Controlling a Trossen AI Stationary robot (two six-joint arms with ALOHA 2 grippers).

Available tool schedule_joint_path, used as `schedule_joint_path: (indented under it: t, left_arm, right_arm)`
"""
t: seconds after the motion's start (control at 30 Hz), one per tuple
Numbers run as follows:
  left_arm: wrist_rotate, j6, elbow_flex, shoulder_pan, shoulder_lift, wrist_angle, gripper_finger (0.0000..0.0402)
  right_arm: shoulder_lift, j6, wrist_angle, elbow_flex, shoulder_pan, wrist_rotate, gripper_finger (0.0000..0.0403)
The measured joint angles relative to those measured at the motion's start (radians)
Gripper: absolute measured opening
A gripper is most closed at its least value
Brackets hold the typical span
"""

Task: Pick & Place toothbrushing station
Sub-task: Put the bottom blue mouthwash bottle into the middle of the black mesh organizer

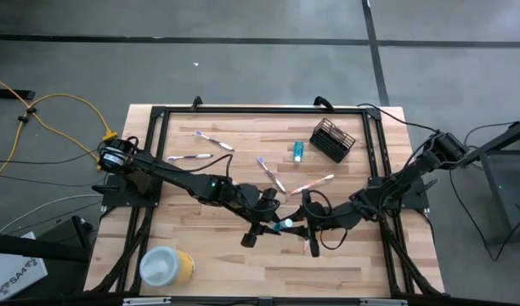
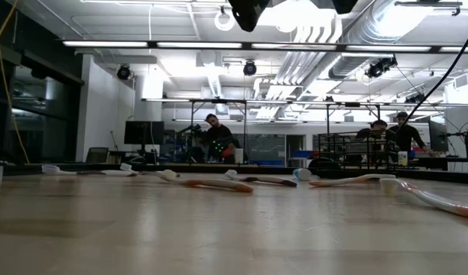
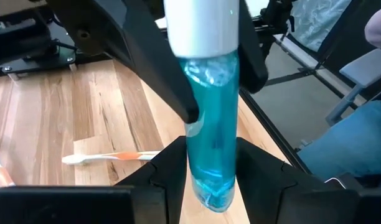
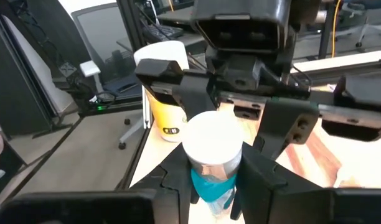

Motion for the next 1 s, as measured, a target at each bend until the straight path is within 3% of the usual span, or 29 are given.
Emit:
schedule_joint_path:
  t: [0.43, 0.77, 1.0]
  left_arm:
    - [0.001, -0.001, 0.000, 0.000, 0.000, 0.001, 0.0127]
    - [0.001, -0.002, 0.000, 0.000, 0.000, 0.002, 0.0127]
    - [0.006, -0.008, 0.000, -0.004, 0.000, 0.009, 0.0127]
  right_arm:
    - [-0.007, 0.080, -0.071, 0.000, 0.041, 0.032, 0.0084]
    - [-0.084, 0.178, -0.281, 0.000, 0.111, 0.237, 0.0084]
    - [-0.155, 0.272, -0.523, 0.000, 0.101, 0.370, 0.0084]
